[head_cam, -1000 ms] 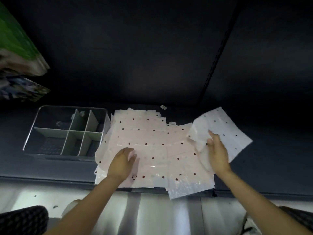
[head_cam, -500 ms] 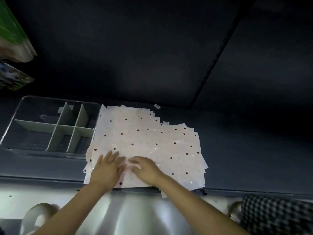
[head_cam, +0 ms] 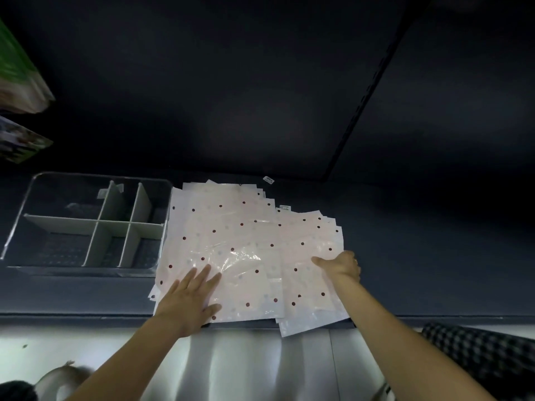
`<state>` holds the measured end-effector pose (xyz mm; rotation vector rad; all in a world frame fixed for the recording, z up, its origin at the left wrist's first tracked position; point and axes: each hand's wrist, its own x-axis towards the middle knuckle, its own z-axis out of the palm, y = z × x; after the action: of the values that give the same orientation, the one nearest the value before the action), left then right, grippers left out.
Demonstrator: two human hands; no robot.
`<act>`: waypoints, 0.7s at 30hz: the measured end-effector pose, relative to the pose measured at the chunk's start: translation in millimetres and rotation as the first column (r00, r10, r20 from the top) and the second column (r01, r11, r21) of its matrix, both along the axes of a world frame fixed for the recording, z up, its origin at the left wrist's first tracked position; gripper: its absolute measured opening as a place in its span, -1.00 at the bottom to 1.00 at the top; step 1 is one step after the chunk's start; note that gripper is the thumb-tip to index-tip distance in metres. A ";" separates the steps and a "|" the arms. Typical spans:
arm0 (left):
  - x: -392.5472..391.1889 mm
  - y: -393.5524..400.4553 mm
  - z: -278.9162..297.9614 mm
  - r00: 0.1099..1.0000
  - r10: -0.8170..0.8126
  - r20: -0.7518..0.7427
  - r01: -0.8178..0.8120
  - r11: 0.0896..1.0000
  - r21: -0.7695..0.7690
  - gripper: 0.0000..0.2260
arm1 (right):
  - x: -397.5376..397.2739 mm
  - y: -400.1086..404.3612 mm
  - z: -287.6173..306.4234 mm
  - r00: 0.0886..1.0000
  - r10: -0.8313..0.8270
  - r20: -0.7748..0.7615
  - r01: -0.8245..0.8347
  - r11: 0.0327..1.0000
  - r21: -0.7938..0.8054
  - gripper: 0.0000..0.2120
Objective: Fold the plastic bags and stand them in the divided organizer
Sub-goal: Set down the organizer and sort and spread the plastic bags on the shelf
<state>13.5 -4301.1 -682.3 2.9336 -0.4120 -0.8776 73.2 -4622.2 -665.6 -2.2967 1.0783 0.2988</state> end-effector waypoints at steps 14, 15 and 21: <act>0.0 3.5 5.1 0.998 -0.051 -0.045 0.052 0.999 0.014 -0.38 | -4.6 -21.6 9.4 0.985 0.096 0.141 -0.110 0.990 0.093 -0.65; 0.0 5.4 4.2 0.997 -0.065 -0.039 0.066 0.997 0.037 -0.38 | -5.4 -37.2 12.6 0.987 0.080 0.138 -0.091 0.993 0.072 -0.65; 6.4 11.4 -2.3 0.997 -0.066 -0.033 0.067 0.998 0.016 -0.42 | -10.6 -114.1 28.0 0.998 -0.044 0.054 0.053 0.980 -0.194 -0.37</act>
<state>19.9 -4289.6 -684.6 2.9326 -0.5055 -0.9403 62.5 -4736.4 -637.6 -2.4313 1.1827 0.1203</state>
